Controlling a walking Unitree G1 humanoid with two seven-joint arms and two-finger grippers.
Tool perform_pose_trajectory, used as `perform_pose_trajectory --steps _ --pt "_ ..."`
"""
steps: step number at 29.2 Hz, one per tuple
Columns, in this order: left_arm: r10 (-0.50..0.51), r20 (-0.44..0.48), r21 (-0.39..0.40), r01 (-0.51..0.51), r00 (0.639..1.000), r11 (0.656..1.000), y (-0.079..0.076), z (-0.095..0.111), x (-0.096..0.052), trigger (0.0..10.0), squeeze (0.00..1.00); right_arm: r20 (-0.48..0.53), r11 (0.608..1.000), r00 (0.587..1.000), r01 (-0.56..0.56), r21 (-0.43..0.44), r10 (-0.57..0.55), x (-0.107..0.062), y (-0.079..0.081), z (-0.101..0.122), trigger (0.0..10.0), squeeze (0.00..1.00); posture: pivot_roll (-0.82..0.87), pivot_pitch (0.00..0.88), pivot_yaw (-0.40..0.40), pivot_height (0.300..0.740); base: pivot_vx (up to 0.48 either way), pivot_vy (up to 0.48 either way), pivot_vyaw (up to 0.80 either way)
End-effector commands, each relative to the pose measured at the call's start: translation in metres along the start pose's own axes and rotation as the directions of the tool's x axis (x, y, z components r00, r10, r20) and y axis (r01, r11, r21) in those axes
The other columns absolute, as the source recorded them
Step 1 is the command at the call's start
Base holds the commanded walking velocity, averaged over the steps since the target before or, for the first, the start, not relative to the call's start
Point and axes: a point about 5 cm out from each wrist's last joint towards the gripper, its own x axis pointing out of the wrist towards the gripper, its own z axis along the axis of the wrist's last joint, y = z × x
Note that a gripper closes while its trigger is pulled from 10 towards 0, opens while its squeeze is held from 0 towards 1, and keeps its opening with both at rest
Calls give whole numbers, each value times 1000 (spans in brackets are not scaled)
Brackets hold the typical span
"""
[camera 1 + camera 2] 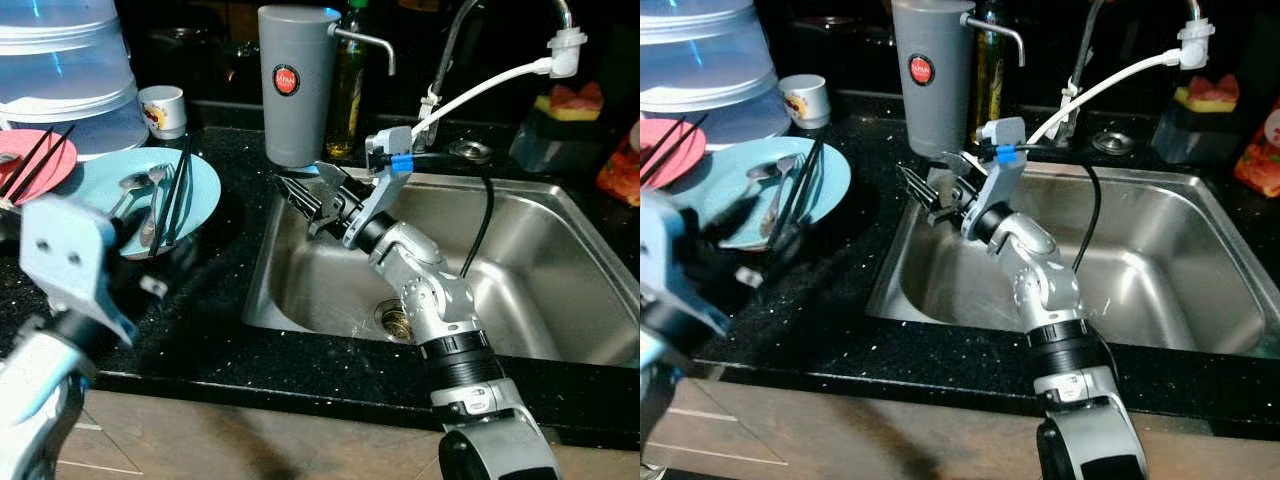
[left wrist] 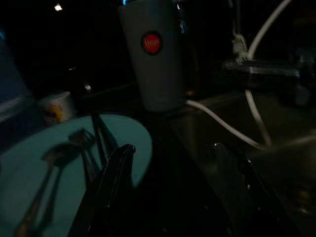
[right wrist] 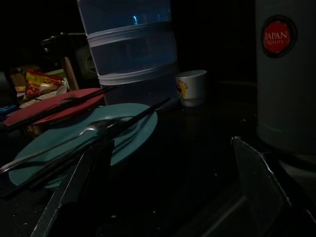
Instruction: Kitchen organization
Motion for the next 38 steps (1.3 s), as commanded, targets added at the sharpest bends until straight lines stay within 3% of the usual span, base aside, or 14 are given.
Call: perform_pose_trajectory --steps 1,4,9,18,24,25,26,30,31,33,34,38 --pt "-6 -16 5 6 1000 1000 -3 -3 -4 10000 0 -16 1000 1000 -6 -2 6 0 -1 -3 10000 0 111 75 -16 740 0 0 0" --pt "134 -198 92 -118 971 989 9 -44 -21 10000 0 -20 1000 1000 -17 -7 17 0 -1 -4 10000 0 109 77 -13 740 0 0 0" --pt "186 -259 109 -162 948 981 12 -62 -30 10000 0 -21 1000 1000 -23 -11 22 -1 -1 -5 10000 0 110 77 -13 740 0 0 0" --pt "182 -268 74 -169 946 983 2 -78 -44 10000 0 -17 999 998 -52 -7 52 -1 3 -6 10000 0 105 80 -9 740 0 0 0" --pt "240 -265 105 -219 934 970 7 -83 -52 10000 0 -13 975 976 -218 38 219 2 25 -8 10000 0 106 82 -8 740 0 0 0" --pt "255 -271 115 -232 928 966 9 -84 -53 10000 0 -24 965 966 -258 41 259 3 31 -9 10000 1000 106 82 -8 740 0 0 0" --pt "282 -277 126 -257 918 958 13 -86 -54 10000 0 -64 940 938 -340 34 341 5 44 -14 10000 1000 104 80 -1 740 0 0 0" --pt "297 -277 141 -267 914 953 16 -89 -54 10000 0 -127 921 915 -389 -19 383 13 59 -22 10000 1000 101 78 1 740 0 0 0" --pt "310 -281 150 -277 908 949 18 -91 -53 10000 0 -136 920 914 -390 -34 382 18 63 -24 10000 820 94 79 8 740 0 0 0" --pt "319 -284 156 -285 904 946 20 -92 -53 10000 0 -141 920 914 -390 -43 381 20 65 -25 10000 820 94 79 8 740 0 0 0" --pt "350 -296 177 -309 889 934 24 -95 -53 10000 0 -157 923 917 -380 -61 367 29 71 -28 10000 0 93 82 10 740 0 0 0" --pt "368 -302 192 -322 879 927 27 -97 -53 10000 0 -169 926 920 -370 -69 355 37 76 -31 10000 0 93 83 10 740 0 0 0"
